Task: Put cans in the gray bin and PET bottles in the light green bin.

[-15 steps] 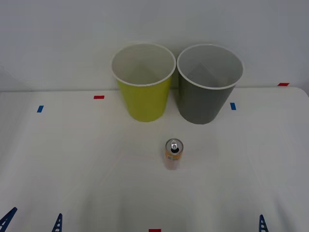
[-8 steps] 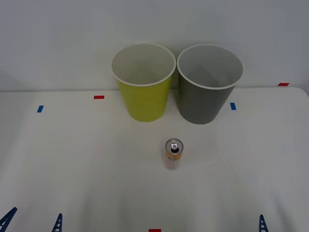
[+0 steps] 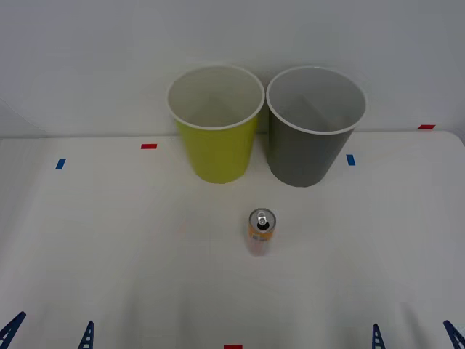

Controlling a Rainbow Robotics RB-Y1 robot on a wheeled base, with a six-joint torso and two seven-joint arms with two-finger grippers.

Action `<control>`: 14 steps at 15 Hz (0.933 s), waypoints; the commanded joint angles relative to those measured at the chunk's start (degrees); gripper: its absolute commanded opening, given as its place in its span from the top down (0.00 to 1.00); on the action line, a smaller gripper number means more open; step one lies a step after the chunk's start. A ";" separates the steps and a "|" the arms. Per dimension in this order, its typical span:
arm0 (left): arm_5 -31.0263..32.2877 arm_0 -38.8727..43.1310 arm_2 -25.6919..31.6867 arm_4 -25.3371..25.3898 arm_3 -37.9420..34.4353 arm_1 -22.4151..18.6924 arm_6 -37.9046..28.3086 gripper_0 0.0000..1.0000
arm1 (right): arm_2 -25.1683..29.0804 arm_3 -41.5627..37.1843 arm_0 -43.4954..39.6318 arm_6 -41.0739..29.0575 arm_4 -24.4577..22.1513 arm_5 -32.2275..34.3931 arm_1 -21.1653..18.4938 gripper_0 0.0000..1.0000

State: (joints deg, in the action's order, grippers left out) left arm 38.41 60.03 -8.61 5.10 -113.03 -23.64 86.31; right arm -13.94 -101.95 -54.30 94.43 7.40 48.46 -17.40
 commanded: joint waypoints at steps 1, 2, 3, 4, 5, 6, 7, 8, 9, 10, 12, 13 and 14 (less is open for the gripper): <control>0.00 0.00 0.00 0.00 0.00 0.00 0.00 0.00 | -5.04 0.26 3.59 0.76 0.08 0.05 -3.17 0.00; 0.00 0.00 0.00 0.00 0.00 0.00 0.00 0.00 | -6.27 0.97 5.00 1.11 0.08 0.05 -3.96 0.00; 0.00 0.00 0.00 0.00 0.00 0.00 0.00 0.00 | -7.50 2.64 7.11 1.29 0.25 0.05 -4.66 0.00; 0.00 0.00 0.00 0.00 0.00 0.00 0.00 0.00 | -8.21 4.48 9.48 1.46 0.25 0.58 -5.19 0.00; 0.00 0.00 0.00 0.00 0.00 0.00 0.00 0.00 | -9.09 5.54 11.85 1.64 0.34 0.67 -5.80 0.00; 0.00 0.00 0.00 0.00 0.00 0.00 0.00 0.00 | -9.88 5.80 13.70 1.81 0.43 0.58 -6.33 0.00; 0.00 0.00 0.00 0.00 0.00 0.00 0.00 0.00 | -11.19 6.15 15.37 1.73 0.69 0.49 -7.04 0.00; 0.00 0.00 0.00 0.00 0.00 0.00 0.00 0.00 | -13.13 6.42 16.95 1.73 1.13 0.40 -7.74 0.00; 0.00 0.00 0.00 0.00 0.00 0.00 0.00 0.00 | -14.53 6.50 18.27 1.73 1.66 0.32 -8.00 0.00; 0.00 0.00 0.00 0.00 0.00 0.00 0.00 0.00 | -15.77 6.50 19.94 1.73 2.18 -0.91 -8.18 0.00; 0.00 0.00 0.00 0.00 0.00 0.00 0.00 0.00 | -16.47 6.42 22.75 1.73 2.54 -3.46 -7.83 0.00; 0.00 0.00 0.00 0.00 0.00 0.00 0.00 0.00 | -16.56 6.50 24.16 1.73 2.71 -4.96 -7.47 0.00; 0.00 0.00 0.00 0.00 0.00 0.00 0.00 0.00 | -16.56 6.50 25.30 1.73 2.80 -6.27 -6.95 0.00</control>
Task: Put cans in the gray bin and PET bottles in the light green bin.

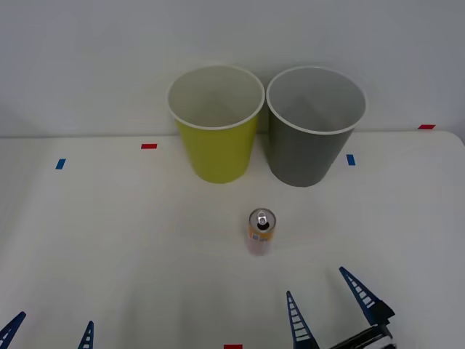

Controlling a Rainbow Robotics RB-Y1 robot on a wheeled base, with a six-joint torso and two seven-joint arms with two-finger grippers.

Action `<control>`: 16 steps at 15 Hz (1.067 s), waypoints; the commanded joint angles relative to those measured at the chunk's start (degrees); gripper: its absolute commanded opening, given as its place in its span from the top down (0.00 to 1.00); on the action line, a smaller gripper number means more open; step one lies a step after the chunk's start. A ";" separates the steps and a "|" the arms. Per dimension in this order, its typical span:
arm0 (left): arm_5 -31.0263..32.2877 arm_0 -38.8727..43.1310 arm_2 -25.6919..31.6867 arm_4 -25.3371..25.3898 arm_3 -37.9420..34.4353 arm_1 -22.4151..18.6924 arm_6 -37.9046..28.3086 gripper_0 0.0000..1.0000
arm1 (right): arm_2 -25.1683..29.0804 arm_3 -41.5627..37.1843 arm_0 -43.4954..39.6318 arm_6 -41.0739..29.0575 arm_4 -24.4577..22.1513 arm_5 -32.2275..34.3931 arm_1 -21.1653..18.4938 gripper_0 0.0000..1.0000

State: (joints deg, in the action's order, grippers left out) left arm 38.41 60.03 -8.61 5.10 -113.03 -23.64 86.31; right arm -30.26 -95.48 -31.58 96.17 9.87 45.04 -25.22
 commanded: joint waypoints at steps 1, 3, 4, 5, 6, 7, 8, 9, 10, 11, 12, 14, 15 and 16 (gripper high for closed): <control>0.00 0.00 0.00 0.00 0.00 0.00 0.00 0.00 | -0.24 -0.06 3.36 0.07 0.50 -3.47 1.49 0.00; 0.00 0.00 0.00 0.00 0.00 0.00 0.00 0.00 | -0.50 -0.06 5.30 -0.02 0.59 -5.84 2.28 0.00; 0.00 0.00 0.00 0.00 0.00 0.00 0.00 0.00 | -0.50 -0.06 6.35 -0.02 0.67 -7.34 2.55 0.00; 0.00 0.00 0.00 0.00 0.00 0.00 0.00 0.00 | -0.59 -0.15 7.05 -0.02 0.85 -8.22 2.81 0.00; 0.00 0.00 0.00 0.00 0.00 0.00 0.00 0.00 | -0.59 -0.15 7.84 -0.02 0.85 -9.10 3.07 0.00; 0.00 0.00 0.00 0.00 0.00 0.00 0.00 0.00 | -0.59 -0.15 8.81 -0.02 1.03 -10.33 3.25 0.00; 0.00 0.00 0.00 0.00 0.00 0.00 0.00 0.00 | -0.59 -0.15 9.43 -0.02 1.03 -11.47 3.34 0.00; 0.00 0.00 0.00 0.00 0.00 0.00 0.00 0.00 | -0.77 -0.15 10.13 -0.02 0.94 -12.44 3.43 0.00; 0.00 0.00 0.00 0.00 0.00 0.00 0.00 0.00 | -1.30 -0.15 10.92 -0.02 1.03 -12.96 3.60 0.00; 0.00 0.00 0.00 0.00 0.00 0.00 0.00 0.00 | -1.82 -0.15 11.71 -0.02 1.03 -14.19 3.87 0.00; 0.00 0.00 0.00 0.00 0.00 0.00 0.00 0.00 | -2.26 -0.15 12.41 -0.02 1.11 -15.25 4.31 0.00; 0.00 0.00 0.00 0.00 0.00 0.00 0.00 0.00 | -2.61 -0.15 14.17 -0.20 1.11 -17.71 5.62 0.00; 0.00 0.00 0.00 0.00 0.00 0.00 0.00 0.00 | -2.61 -0.15 15.14 -0.20 1.20 -18.94 6.15 0.00; 0.00 0.00 0.00 0.00 0.00 0.00 0.00 0.00 | -2.17 -0.24 15.93 -0.20 1.20 -19.99 6.77 0.00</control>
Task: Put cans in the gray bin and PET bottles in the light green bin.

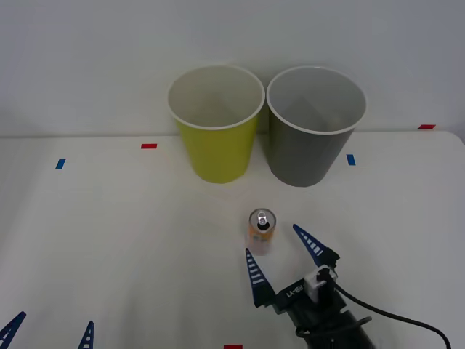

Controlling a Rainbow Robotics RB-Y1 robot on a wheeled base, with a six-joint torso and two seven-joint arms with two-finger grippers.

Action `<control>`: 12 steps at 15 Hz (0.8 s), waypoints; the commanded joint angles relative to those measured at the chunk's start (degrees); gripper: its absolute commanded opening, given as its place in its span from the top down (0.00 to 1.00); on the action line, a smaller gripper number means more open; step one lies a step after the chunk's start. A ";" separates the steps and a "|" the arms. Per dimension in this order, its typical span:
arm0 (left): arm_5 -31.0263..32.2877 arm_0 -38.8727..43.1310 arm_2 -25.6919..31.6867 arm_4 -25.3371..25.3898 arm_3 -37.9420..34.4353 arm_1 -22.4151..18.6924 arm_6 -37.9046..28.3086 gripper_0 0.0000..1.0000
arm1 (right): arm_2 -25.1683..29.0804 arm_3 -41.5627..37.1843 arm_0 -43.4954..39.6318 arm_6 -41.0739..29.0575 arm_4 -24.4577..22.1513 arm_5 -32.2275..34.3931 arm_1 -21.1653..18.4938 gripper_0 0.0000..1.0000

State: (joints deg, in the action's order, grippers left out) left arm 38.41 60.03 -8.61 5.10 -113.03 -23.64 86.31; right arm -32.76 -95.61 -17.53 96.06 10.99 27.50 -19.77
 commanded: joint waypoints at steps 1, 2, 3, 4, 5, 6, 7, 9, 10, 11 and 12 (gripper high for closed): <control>0.00 0.00 0.00 0.00 0.00 0.00 0.00 0.00 | 0.77 -0.01 2.33 -0.09 0.08 -2.97 1.57 0.00; 0.00 0.00 0.00 0.00 0.00 0.00 0.00 0.00 | 0.86 -0.01 3.03 -0.18 0.26 -4.03 1.66 0.00; 0.00 0.00 0.00 0.00 0.00 0.00 0.00 0.00 | 0.95 -0.01 3.65 -0.26 0.34 -4.91 1.75 0.00; 0.00 0.00 0.00 0.00 0.00 0.00 0.00 0.00 | 1.12 -0.01 4.26 -0.35 0.43 -5.88 1.92 0.00; 0.00 0.00 0.00 0.00 0.00 0.00 0.00 0.00 | 1.21 -0.01 4.61 -0.35 0.52 -6.40 1.92 0.00; 0.00 0.00 0.00 0.00 0.00 0.00 0.00 0.00 | 1.47 -0.01 4.79 -0.44 0.52 -6.75 2.01 0.00; 0.00 0.00 0.00 0.00 0.00 0.00 0.00 0.00 | 1.56 -0.01 5.05 -0.44 0.61 -7.37 2.19 0.00; 0.00 0.00 0.00 0.00 0.00 0.00 0.00 0.00 | 1.56 -0.01 5.67 -0.44 0.70 -9.04 2.98 0.00; 0.00 0.00 0.00 0.00 0.00 0.00 0.00 0.00 | 1.65 -0.01 5.76 -0.44 0.70 -9.30 3.24 0.00; 0.00 0.00 0.00 0.00 0.00 0.00 0.00 0.00 | 1.56 -0.01 5.84 -0.44 0.70 -9.30 3.51 0.00; 0.00 0.00 0.00 0.00 0.00 0.00 0.00 0.00 | 1.56 -0.01 5.93 -0.44 0.70 -9.30 3.51 0.13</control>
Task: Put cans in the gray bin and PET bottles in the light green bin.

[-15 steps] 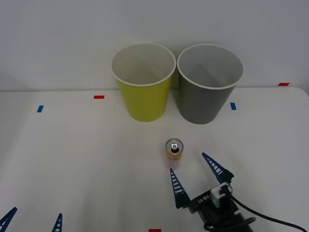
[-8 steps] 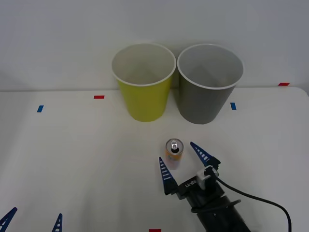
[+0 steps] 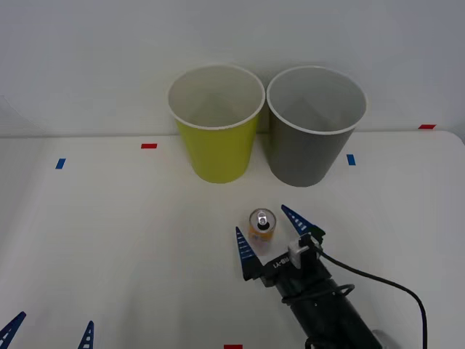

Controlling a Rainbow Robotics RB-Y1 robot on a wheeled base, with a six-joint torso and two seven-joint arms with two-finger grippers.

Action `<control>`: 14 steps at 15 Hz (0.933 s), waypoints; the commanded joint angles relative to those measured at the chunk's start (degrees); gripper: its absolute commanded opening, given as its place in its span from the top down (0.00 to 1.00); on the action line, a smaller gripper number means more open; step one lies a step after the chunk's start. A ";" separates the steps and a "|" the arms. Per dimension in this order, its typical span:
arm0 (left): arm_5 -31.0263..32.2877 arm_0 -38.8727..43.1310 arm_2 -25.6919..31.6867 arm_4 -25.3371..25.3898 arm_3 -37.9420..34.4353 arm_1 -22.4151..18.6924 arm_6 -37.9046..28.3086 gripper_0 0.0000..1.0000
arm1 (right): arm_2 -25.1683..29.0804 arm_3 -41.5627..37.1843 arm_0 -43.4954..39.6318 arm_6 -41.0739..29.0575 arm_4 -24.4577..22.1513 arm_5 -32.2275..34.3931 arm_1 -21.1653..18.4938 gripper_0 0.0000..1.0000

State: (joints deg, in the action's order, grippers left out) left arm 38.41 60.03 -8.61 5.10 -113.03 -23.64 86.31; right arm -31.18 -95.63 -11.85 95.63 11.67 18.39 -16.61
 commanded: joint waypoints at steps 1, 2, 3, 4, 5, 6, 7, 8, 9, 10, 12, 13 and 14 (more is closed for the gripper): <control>0.00 0.00 0.00 0.00 0.00 0.00 0.00 0.00 | -0.02 0.00 0.25 -0.09 0.19 -0.11 0.35 0.71; 0.00 0.00 0.00 0.00 0.00 0.00 0.00 0.00 | 0.06 0.00 0.25 -0.27 0.54 -0.19 0.35 0.90; 0.00 0.00 0.00 0.00 0.00 0.00 0.00 0.00 | 0.24 0.00 0.25 -0.36 0.81 -0.19 0.35 0.91; 0.00 0.00 0.00 0.00 0.00 0.00 0.00 0.00 | 0.24 0.00 0.34 -0.36 1.07 -0.19 0.35 0.92; 0.00 0.00 0.00 0.00 0.00 0.00 0.00 0.00 | 0.24 0.00 0.25 -0.53 1.33 -0.19 0.35 0.93; 0.00 0.00 0.00 0.00 0.00 0.00 0.00 0.00 | 0.24 0.00 0.16 -0.71 1.60 -0.11 0.35 0.93; 0.00 0.00 0.00 0.00 0.00 0.00 0.00 0.00 | 0.33 0.00 0.16 -0.80 1.68 -0.19 0.35 0.94; 0.00 0.00 0.00 0.00 0.00 0.00 0.00 0.00 | 0.50 0.00 0.16 -0.97 1.86 -0.19 0.35 0.94; 0.00 0.00 0.00 0.00 0.00 0.00 0.00 0.00 | 0.59 -0.09 0.16 -0.97 1.86 -0.19 0.35 0.95; 0.00 0.00 0.00 0.00 0.00 0.00 0.00 0.00 | 0.86 -0.17 0.16 -0.97 1.86 -0.19 0.35 0.96; 0.00 0.00 0.00 0.00 0.00 0.00 0.00 0.00 | 1.91 -1.93 -0.02 -0.80 1.86 -1.86 -0.09 0.97; 0.00 0.00 0.00 0.00 0.00 0.00 0.00 0.00 | 2.79 -6.15 -0.90 -0.62 1.60 -7.23 -0.88 0.98; 0.00 0.00 0.00 0.00 0.00 0.00 0.00 0.00 | 4.02 -12.04 -2.04 -0.53 1.68 -14.17 -1.67 0.98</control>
State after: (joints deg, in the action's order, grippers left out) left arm 38.41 60.03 -8.61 5.10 -113.03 -23.64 86.31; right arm -28.93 -99.79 -12.30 94.86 13.47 13.26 -17.04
